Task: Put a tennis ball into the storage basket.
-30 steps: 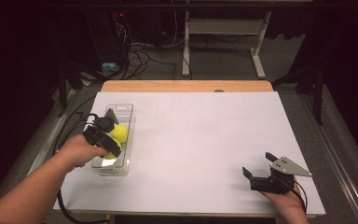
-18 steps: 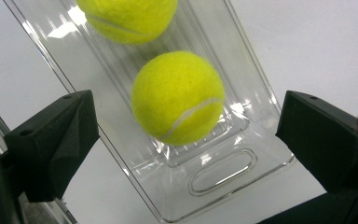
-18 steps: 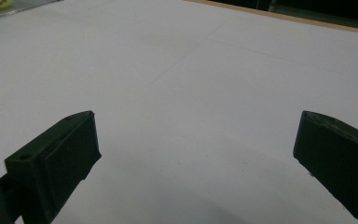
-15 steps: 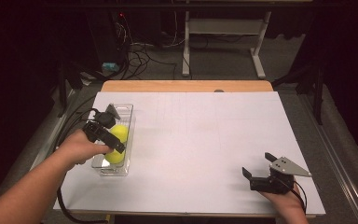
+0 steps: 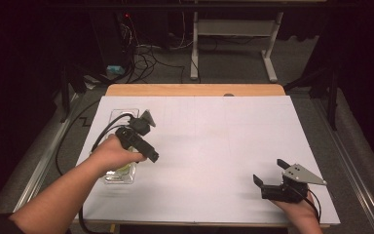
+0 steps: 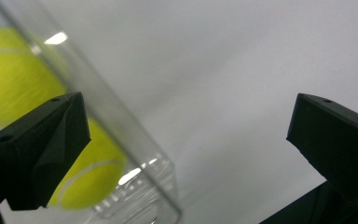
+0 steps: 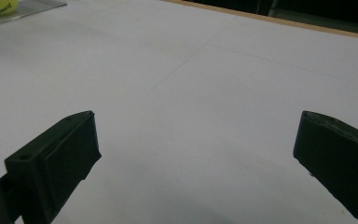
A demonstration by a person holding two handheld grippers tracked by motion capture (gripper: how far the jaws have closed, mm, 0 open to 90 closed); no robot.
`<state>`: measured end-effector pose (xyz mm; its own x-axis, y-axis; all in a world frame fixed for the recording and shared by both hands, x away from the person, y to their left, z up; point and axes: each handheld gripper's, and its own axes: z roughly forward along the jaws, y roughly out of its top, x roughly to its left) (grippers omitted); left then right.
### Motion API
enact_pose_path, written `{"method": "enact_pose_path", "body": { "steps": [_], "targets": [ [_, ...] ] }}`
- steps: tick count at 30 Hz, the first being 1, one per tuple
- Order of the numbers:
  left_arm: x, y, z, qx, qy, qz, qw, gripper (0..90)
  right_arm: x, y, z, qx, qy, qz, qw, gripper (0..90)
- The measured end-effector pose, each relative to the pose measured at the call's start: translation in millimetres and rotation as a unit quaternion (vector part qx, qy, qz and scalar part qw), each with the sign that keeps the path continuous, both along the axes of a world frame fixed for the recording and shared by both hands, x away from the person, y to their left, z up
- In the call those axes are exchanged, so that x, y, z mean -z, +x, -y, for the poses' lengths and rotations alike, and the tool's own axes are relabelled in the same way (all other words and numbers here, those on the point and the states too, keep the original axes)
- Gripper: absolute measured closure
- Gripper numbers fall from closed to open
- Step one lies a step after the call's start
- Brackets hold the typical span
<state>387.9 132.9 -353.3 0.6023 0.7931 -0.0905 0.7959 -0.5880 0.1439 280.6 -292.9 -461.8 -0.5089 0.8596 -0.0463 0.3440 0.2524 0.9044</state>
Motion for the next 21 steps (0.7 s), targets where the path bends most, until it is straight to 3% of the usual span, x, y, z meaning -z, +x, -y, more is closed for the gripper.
{"method": "enact_pose_path", "body": {
  "steps": [11, 16, 21],
  "targets": [
    [6.0, -2.1, 55.3, 0.048, -0.009, -0.009, 0.9988, 0.0, -0.4, -0.6, -1.1, -0.003, 0.001, 0.001, 1.0000, 0.0],
    [9.0, -3.6, 65.9, 0.058, -0.007, -0.009, 0.9982, 0.0, -0.8, -0.9, -1.0, -0.003, 0.002, 0.002, 1.0000, 0.0],
    [18.9, -6.7, 68.5, 0.058, -0.024, -0.001, 0.9980, 0.2, -1.2, -0.9, -1.0, -0.004, 0.001, 0.003, 1.0000, 0.0]
  ]
}}
